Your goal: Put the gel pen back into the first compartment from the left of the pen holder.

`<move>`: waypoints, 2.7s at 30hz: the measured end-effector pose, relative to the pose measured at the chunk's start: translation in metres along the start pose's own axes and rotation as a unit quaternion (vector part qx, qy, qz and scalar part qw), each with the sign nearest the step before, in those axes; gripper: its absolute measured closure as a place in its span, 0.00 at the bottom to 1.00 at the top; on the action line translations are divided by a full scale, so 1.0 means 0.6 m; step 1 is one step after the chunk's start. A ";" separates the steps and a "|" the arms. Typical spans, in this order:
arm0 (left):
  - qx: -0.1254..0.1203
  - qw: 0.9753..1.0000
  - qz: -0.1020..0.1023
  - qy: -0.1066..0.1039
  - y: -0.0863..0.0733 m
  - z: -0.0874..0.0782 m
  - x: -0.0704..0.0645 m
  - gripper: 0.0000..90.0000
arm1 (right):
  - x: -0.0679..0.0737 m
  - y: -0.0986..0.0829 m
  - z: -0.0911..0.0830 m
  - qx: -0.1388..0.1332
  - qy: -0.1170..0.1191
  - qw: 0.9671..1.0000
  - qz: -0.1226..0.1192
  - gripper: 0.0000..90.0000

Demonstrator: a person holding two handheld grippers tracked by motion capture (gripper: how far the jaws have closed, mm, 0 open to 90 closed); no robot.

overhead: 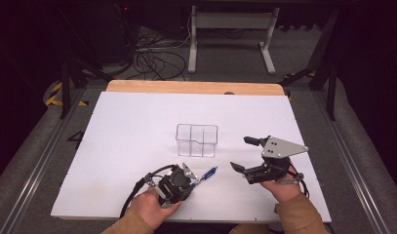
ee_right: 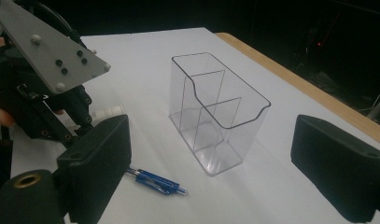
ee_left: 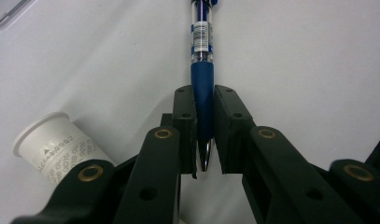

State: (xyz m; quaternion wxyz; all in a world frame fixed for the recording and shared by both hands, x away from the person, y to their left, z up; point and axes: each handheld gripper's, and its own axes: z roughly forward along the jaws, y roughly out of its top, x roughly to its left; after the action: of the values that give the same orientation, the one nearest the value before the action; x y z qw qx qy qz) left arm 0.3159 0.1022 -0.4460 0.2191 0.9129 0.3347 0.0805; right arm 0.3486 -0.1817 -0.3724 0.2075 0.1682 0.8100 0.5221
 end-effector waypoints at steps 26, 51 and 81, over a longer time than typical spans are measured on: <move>-0.069 0.997 0.033 -0.019 -0.001 -0.064 0.015 0.90 | 0.001 0.004 -0.006 -0.013 0.003 1.000 0.001 0.14; -0.053 0.989 0.130 -0.051 0.010 -0.118 0.060 0.90 | 0.017 0.022 -0.010 -0.016 0.031 0.999 -0.005 0.14; -0.013 0.947 0.264 -0.184 0.021 -0.110 0.107 0.90 | 0.036 0.027 0.010 0.009 0.069 0.998 -0.012 0.20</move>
State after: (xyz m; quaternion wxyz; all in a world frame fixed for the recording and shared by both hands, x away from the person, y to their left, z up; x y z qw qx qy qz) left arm 0.3530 0.1580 -0.3812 0.2597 0.9646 0.0346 -0.0300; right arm 0.3339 -0.1599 -0.3635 0.1558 0.1244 0.8290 0.5224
